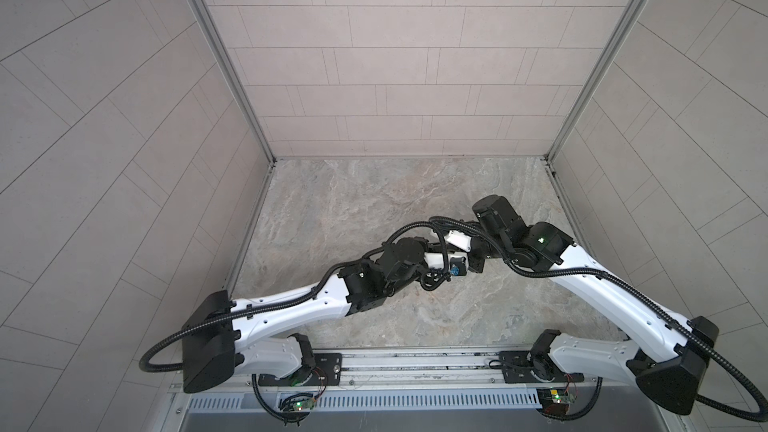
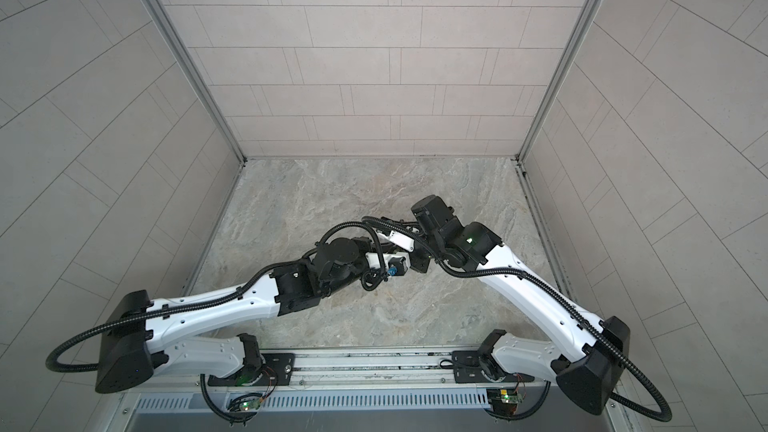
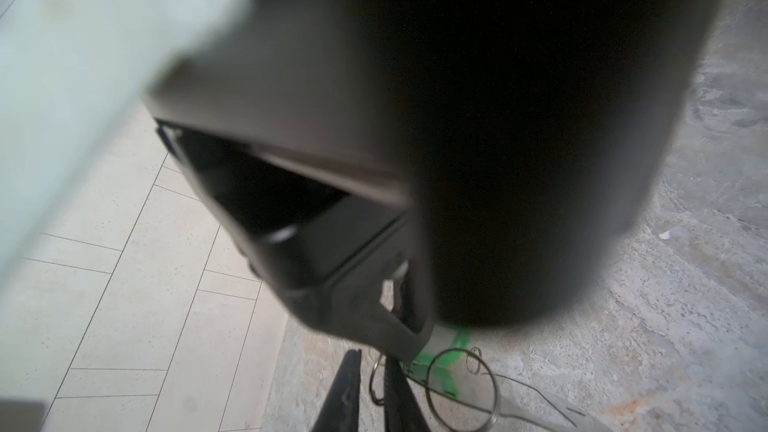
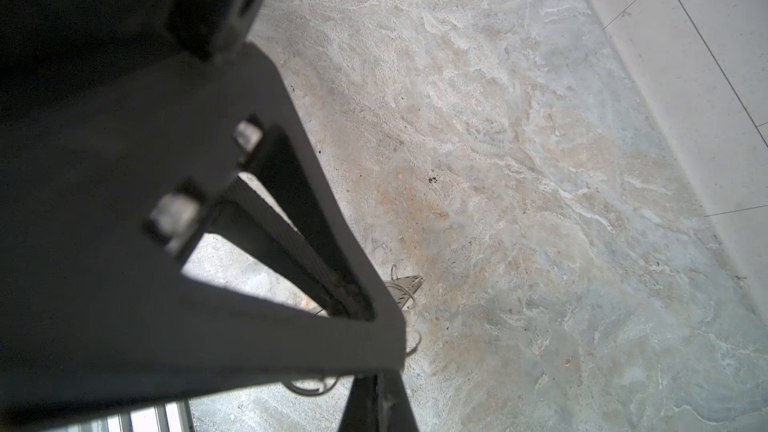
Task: Remove the keys from the keyring
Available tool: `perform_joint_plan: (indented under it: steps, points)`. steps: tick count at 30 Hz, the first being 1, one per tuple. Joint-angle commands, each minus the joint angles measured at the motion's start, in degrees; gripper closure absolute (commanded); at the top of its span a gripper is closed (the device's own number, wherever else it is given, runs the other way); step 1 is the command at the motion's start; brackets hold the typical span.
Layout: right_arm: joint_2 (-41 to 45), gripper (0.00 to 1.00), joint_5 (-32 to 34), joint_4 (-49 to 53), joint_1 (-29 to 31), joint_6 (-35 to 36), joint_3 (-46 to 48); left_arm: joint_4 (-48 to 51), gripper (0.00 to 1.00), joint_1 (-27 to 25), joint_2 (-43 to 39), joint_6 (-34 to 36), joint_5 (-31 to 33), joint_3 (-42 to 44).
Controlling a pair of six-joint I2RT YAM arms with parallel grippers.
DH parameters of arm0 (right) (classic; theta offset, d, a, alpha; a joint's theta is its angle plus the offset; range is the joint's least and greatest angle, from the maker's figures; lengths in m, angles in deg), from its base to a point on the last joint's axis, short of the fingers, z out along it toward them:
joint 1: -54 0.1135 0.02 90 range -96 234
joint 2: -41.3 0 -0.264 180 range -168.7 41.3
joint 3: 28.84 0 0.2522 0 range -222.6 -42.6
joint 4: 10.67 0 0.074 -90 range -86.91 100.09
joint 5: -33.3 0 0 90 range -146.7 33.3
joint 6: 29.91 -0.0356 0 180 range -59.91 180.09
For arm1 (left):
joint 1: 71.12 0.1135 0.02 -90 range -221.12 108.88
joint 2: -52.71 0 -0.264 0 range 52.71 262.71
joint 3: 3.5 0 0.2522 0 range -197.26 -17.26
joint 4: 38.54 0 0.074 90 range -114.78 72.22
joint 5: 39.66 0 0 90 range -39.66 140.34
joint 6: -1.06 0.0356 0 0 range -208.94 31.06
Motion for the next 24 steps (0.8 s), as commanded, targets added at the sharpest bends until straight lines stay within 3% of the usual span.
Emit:
perform_joint_plan:
  steps: [1,11,24]
  points:
    - [2.0,1.00,-1.9,-0.3,0.4,-0.4,-1.3,2.8,0.82,0.7,1.2,-0.7,2.2,-2.1]
    - [2.8,1.00,-1.2,-2.1,0.4,-1.1,-1.6,7.4,0.82,1.3,3.8,-2.4,3.8,-5.3]
    - [6.3,1.00,-0.9,-6.8,0.4,-1.3,0.6,9.7,0.91,3.4,4.7,-6.5,2.1,-6.8]
